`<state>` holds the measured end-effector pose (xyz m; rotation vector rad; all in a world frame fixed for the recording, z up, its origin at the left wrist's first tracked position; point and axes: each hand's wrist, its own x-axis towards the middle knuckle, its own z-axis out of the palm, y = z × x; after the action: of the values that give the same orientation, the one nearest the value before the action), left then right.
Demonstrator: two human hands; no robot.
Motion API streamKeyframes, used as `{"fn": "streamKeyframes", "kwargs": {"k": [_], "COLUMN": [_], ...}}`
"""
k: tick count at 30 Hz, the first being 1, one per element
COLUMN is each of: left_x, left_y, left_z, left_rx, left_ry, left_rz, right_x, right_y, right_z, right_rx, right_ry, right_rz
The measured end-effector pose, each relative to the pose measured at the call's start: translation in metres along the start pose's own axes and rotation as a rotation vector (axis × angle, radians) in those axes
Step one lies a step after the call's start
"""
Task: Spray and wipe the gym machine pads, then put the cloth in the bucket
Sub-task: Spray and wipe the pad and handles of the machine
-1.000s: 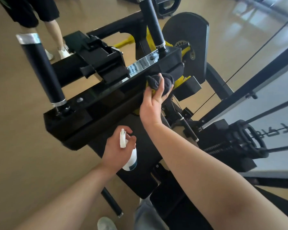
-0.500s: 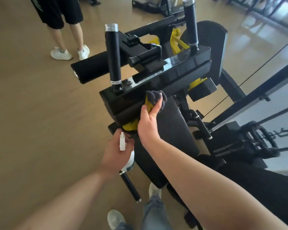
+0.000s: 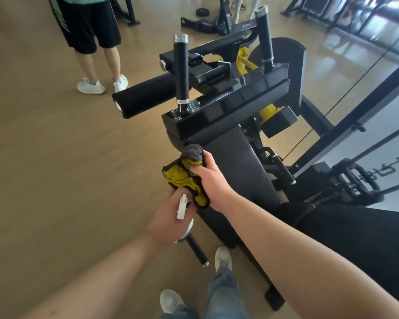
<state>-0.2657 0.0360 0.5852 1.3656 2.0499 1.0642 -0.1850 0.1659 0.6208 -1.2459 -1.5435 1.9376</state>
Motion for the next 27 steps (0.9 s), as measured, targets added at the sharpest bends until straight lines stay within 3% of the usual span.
{"fn": "streamKeyframes", "kwargs": {"k": [4,9,16,23,27], "left_x": [-0.001,-0.002,0.003,0.001,0.007], "left_y": [-0.003,-0.001,-0.028,-0.065,-0.075], "left_z": [-0.001,-0.006,-0.037,-0.074,-0.092], "left_rx": [-0.063,-0.113,-0.291,-0.304,-0.322], "left_ry": [-0.039,-0.065,0.086,0.185,0.233], "left_rz": [-0.035,0.041,-0.128,-0.263,-0.335], "right_x": [-0.004,-0.015,-0.016,-0.015,-0.003], "right_y": [-0.005,-0.006,0.004,0.019,0.028], "right_z": [-0.006,0.002,0.047,0.094,0.117], "right_rx": [-0.104,-0.065,0.069,-0.460,-0.596], "right_ry": [0.017,-0.097,-0.106,-0.153,-0.278], "right_rz": [0.052,0.315,0.193,-0.159,-0.254]}}
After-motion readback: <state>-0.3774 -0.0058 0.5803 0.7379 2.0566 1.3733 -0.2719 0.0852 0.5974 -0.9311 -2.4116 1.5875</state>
